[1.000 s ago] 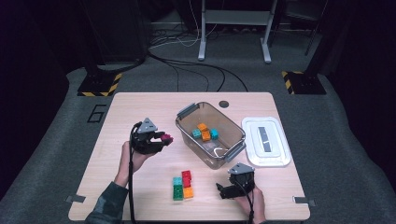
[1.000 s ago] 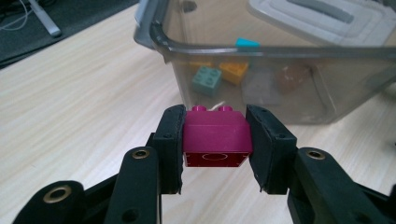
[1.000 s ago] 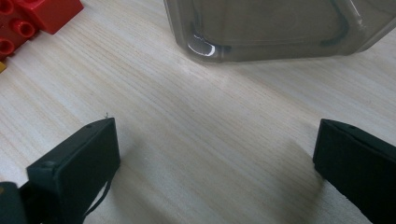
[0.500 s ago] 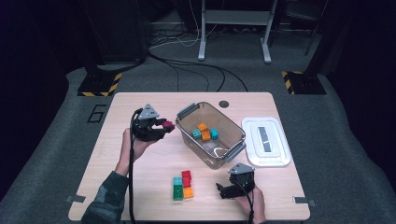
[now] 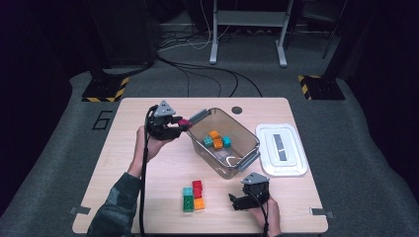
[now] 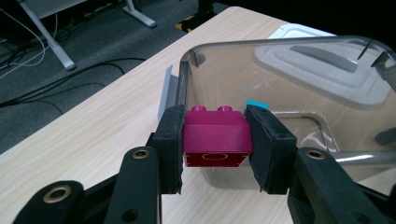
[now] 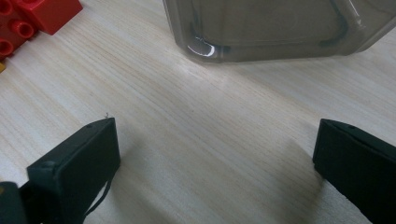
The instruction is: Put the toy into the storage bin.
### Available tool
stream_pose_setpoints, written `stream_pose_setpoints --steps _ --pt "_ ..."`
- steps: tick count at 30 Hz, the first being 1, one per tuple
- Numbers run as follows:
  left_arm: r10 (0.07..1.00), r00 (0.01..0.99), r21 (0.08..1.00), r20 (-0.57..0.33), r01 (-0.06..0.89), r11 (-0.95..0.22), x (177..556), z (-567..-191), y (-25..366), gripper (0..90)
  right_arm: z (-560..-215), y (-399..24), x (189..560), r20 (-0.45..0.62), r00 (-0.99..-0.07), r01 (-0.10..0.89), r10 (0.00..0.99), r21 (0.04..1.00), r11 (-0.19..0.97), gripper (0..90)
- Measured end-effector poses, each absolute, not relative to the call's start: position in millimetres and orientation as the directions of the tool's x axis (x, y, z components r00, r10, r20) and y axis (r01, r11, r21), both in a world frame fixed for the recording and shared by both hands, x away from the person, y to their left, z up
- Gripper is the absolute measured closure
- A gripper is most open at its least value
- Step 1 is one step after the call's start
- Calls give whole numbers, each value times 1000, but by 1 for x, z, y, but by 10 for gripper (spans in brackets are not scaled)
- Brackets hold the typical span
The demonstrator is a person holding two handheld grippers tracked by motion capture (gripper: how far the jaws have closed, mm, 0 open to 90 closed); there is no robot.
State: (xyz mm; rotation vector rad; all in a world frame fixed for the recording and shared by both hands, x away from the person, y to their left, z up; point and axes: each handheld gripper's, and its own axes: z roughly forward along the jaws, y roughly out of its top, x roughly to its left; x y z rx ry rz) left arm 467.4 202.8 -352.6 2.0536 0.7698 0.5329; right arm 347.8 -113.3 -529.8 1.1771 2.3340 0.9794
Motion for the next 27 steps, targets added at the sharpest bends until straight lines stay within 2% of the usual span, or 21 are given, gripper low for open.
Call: stream_pose_setpoints --steps 13,27 --pt "673 735 834 87 316 -453 483 -350 181 587 -530 -113 348 1 -594 564 804 714 416 0" --pt "669 741 813 53 357 -460 501 -366 169 587 -530 -113 348 0 -594 563 804 714 416 0"
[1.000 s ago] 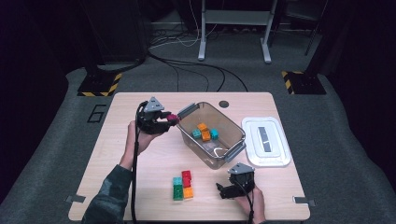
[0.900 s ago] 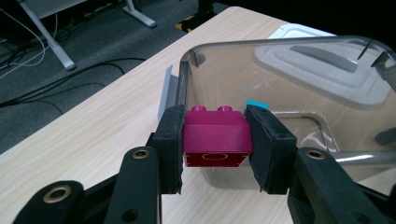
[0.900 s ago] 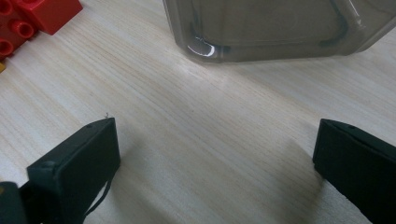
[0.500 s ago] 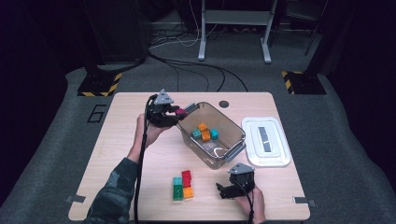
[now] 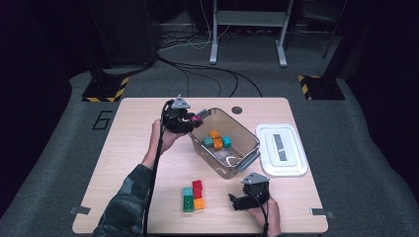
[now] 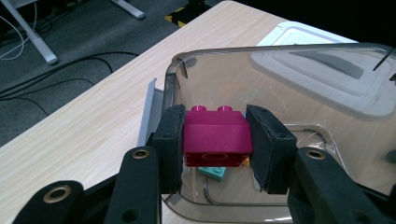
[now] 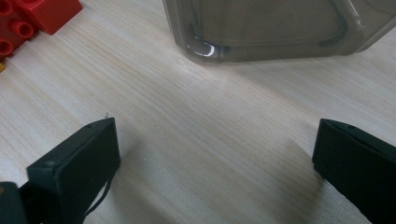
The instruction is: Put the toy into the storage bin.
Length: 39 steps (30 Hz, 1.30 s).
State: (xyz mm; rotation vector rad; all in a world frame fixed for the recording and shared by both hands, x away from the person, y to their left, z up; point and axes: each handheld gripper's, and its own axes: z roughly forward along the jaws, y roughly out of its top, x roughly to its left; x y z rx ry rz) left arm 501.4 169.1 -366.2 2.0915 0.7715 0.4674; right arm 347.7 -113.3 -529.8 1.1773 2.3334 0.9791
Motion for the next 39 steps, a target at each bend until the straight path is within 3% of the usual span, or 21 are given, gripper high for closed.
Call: stream_pose_setpoints --steps 14,26,32,39 --pt "673 739 789 34 393 -472 510 -378 158 580 -530 -113 348 -1 -595 563 804 714 417 0" --pt "692 721 808 25 393 -439 487 -372 175 230 -530 -113 348 -1 -595 563 804 714 417 0" --pt "688 725 814 35 378 -440 466 -372 191 155 -530 -113 348 -1 -597 562 803 713 419 0" --pt "691 723 815 34 380 -438 444 -381 208 129 -530 -113 348 -1 -596 562 803 713 418 0"
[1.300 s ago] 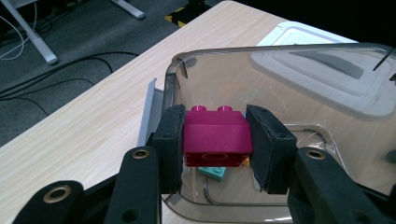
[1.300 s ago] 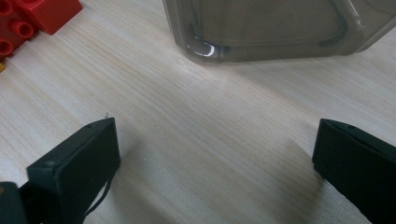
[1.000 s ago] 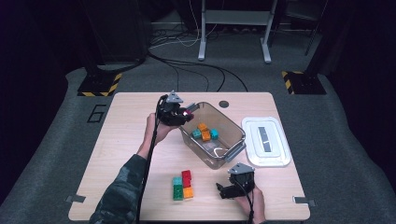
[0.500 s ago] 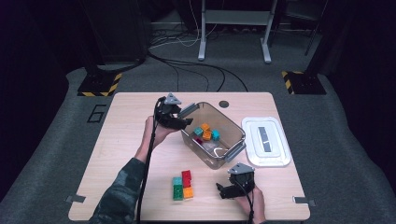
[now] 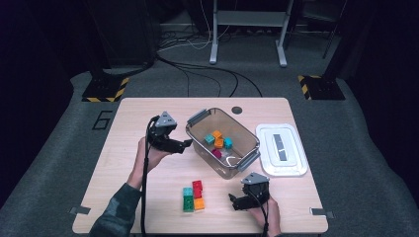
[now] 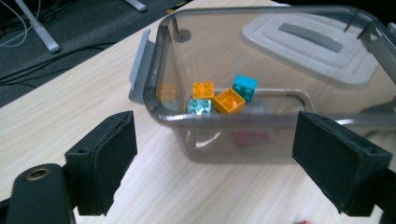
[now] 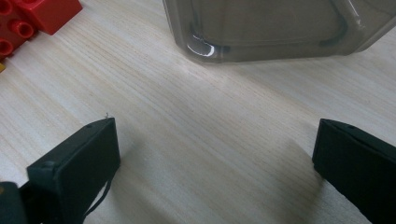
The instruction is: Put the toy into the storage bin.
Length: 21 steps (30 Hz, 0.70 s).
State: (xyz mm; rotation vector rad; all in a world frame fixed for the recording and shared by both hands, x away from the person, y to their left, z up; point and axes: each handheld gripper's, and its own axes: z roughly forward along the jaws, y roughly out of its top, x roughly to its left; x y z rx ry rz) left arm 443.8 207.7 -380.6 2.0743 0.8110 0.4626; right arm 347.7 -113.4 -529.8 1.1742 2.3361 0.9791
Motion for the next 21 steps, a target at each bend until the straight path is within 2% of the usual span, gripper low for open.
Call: stream_pose_setpoints --steps 12,21 --pt "673 739 784 37 396 -479 411 -413 213 63 -530 -113 348 0 -596 562 803 713 418 0" --pt "656 755 727 -5 453 -516 399 -455 209 59 -530 -113 348 0 -596 562 803 713 418 0"
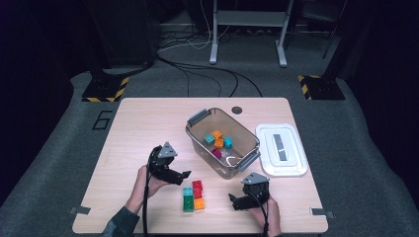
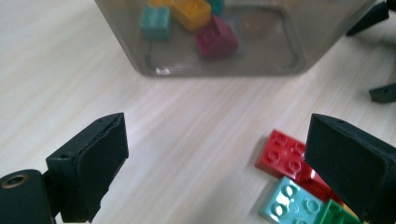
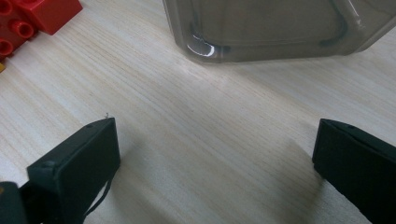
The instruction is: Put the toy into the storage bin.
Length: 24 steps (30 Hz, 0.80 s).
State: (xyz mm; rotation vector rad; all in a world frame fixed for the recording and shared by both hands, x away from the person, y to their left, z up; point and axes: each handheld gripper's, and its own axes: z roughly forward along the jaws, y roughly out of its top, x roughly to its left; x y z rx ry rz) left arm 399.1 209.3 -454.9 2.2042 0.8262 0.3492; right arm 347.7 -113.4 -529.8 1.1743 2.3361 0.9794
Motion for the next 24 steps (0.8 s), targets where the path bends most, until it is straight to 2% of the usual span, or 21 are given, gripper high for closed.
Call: stream_pose_setpoints --steps 8,24 --pt "658 751 710 -63 497 -499 389 -483 212 60 -530 -113 348 0 -597 562 802 713 418 0" --pt "679 730 674 -83 542 -501 385 -510 213 61 -530 -113 348 0 -596 562 803 713 418 0"
